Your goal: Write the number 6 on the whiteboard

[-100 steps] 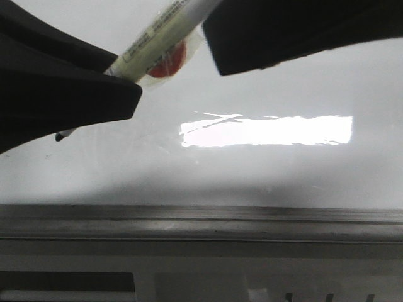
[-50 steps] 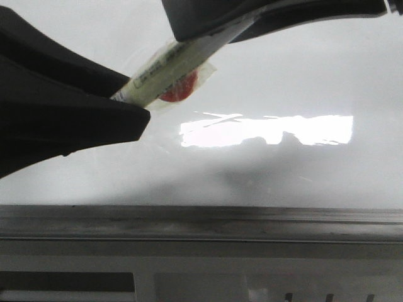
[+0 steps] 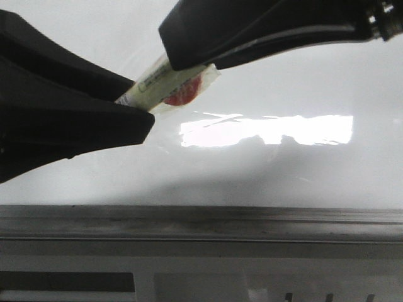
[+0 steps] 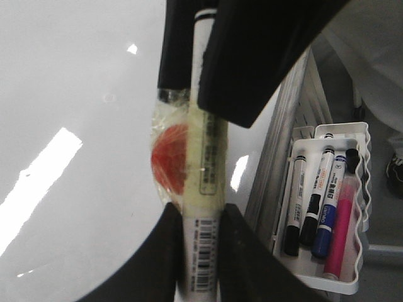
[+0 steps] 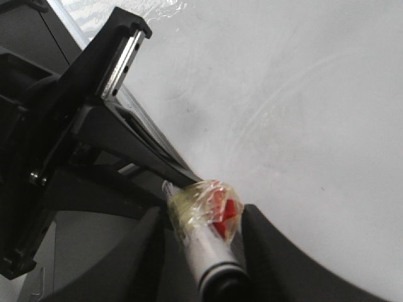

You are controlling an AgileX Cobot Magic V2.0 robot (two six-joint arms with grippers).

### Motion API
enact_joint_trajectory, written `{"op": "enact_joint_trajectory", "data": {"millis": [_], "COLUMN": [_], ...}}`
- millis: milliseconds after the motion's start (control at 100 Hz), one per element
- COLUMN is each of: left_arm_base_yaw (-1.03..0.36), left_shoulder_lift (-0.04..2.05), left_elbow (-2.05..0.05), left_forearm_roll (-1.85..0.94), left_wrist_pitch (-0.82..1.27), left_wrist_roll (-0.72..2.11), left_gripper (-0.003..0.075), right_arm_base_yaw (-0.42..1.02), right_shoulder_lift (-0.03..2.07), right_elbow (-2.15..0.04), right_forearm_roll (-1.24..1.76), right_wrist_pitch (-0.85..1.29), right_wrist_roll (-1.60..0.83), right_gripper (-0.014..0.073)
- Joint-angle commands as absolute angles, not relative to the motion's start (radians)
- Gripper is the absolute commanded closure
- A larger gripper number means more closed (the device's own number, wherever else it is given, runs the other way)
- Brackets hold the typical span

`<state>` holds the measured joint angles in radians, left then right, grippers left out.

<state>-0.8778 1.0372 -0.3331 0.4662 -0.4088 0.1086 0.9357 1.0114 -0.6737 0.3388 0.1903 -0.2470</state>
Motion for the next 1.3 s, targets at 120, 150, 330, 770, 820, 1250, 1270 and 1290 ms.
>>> {"op": "enact_joint_trajectory", "data": {"millis": [120, 150, 330, 770, 820, 1250, 1270, 1290], "left_arm_base_yaw": [-0.887, -0.887, -0.887, -0.875, -0.864, -0.644, -0.637, -0.631], "left_shoulder_lift": [1.028, 1.028, 1.028, 0.903, 0.858, 0.604, 0.604, 0.604], "left_elbow": [-0.366, -0.366, -0.366, -0.366, -0.366, -0.366, -0.366, -0.366], "left_forearm_roll": [0.450, 0.452, 0.474, 0.316, 0.272, 0.167, 0.167, 0.164], "left_wrist_pitch": [-0.488, -0.490, -0.517, -0.500, -0.466, -0.317, -0.317, -0.317], "left_wrist_roll": [0.108, 0.108, 0.108, 0.108, 0.108, 0.108, 0.108, 0.108], "left_gripper": [0.0741, 0.0741, 0.0686, 0.0389, 0.0390, 0.0390, 0.0390, 0.0390], "right_arm_base_yaw": [0.938, 0.938, 0.938, 0.936, 0.936, 0.800, 0.792, 0.783], "right_shoulder_lift": [1.000, 1.000, 1.000, 0.998, 0.998, 1.004, 1.007, 1.010], "right_elbow": [-0.709, -0.709, -0.709, -0.709, -0.709, -0.754, -0.764, -0.775], "right_forearm_roll": [0.350, 0.350, 0.350, 0.350, 0.350, 0.402, 0.402, 0.402], "right_wrist_pitch": [0.137, 0.137, 0.139, 0.139, 0.139, 0.023, 0.029, 0.036], "right_wrist_roll": [-0.255, -0.255, -0.255, -0.255, -0.255, -0.247, -0.247, -0.247], "right_gripper": [0.0384, 0.0430, 0.0664, 0.0664, 0.0664, 0.0664, 0.0664, 0.0664]}}
